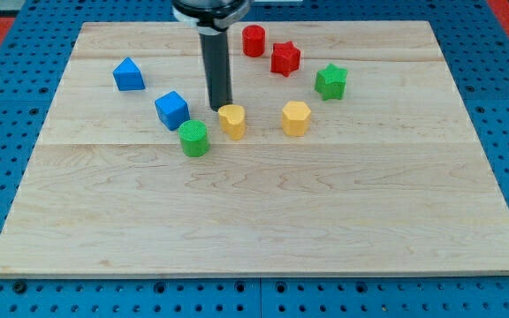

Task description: Push the yellow hexagon towards the bottom center of the board

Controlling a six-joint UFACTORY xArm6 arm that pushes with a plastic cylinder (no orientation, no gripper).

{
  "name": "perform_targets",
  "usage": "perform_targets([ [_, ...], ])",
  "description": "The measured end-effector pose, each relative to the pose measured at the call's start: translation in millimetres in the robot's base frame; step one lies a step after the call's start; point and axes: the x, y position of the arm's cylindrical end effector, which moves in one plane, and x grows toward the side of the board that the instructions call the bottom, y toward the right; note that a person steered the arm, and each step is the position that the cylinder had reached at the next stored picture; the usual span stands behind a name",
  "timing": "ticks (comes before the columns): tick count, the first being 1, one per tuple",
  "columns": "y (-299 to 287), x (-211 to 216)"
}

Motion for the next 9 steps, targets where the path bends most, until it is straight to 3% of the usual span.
perform_targets([
  [1,17.7,21.5],
  [2,15.3,-1.4],
  [3,15.3,-55.9],
  [4,15.3,-74.7],
  [6,15.5,-74.7],
  [7,19.9,-44.5],
  [9,22.3,-37.8],
])
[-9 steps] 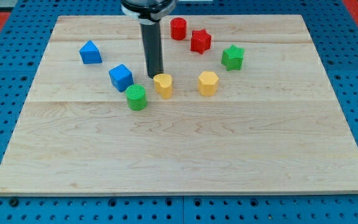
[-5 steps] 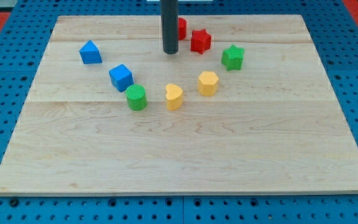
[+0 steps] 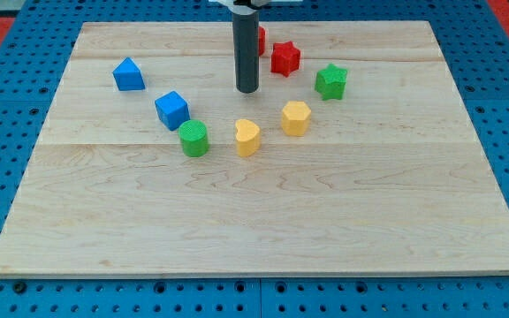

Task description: Push the yellow hexagon towards the bottom center of the board

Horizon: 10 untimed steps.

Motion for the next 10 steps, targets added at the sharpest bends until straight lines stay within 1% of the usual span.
perform_targets([
  [1,33.9,43.4],
  [2,52.8,72.0],
  [3,45.6,83.3],
  [4,58.0,38.1],
  [5,100.8,31.9],
  [6,124.0,78.8],
  [7,136.2,55.4],
  [8,93.4,43.2],
  [9,100.8,64.8],
  [10,63.6,68.7],
])
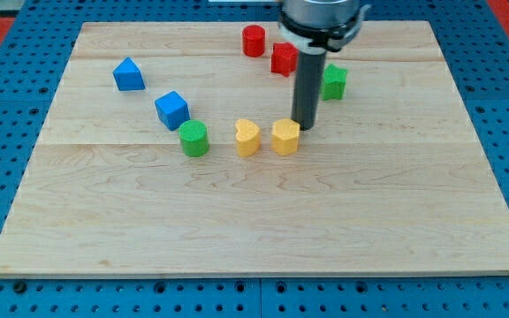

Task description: Push the yellow hexagon towards the bottom center of the board

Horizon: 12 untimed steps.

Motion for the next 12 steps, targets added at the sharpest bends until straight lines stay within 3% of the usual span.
perform_targets([
  [3,-52.2,32.6],
  [4,-9.9,58.1],
  [5,9.7,49.7],
  [6,41.3,78.3],
  [7,56.6,66.5],
  [8,13.5,53.9],
  [9,-5.1,78.5],
  [11,-66.5,76.0],
  [12,-60.5,81.8],
])
